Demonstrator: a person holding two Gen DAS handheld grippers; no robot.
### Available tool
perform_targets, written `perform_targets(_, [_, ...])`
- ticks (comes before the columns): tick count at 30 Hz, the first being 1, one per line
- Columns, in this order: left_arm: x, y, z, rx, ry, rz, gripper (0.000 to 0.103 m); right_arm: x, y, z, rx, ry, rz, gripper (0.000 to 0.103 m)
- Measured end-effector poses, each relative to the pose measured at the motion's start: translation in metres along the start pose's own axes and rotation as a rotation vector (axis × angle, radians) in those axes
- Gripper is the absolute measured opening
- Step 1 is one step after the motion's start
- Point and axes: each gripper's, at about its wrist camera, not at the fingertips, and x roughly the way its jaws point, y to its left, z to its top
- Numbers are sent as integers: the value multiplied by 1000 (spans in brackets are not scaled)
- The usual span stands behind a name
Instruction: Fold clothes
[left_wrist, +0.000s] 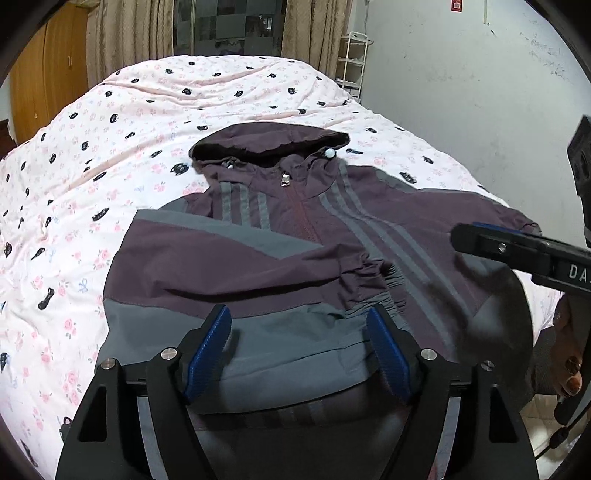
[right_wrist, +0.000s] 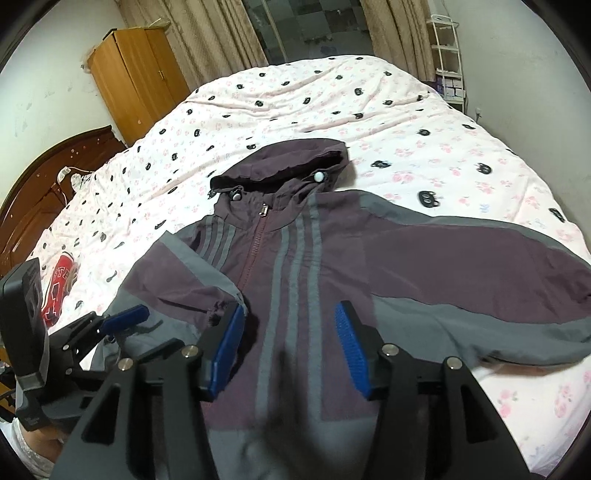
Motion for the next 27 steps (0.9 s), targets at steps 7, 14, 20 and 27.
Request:
perform_targets(7, [1,-29,22,48,-28,-36,74,-33,-42,-4,108,-21,-37,56])
perform_targets(14, [26,-68,57,70,-11,-74,75,-66,-88,-5,204,-52,-116,56])
perform_targets(20, [53,-95,84,64,19,-84,75,-90,-128,-7,281,-69,-186,56])
perform_targets(27, [82,-101,91,50,93,-51,75,-110,-180,-11,358,-59,-272,56])
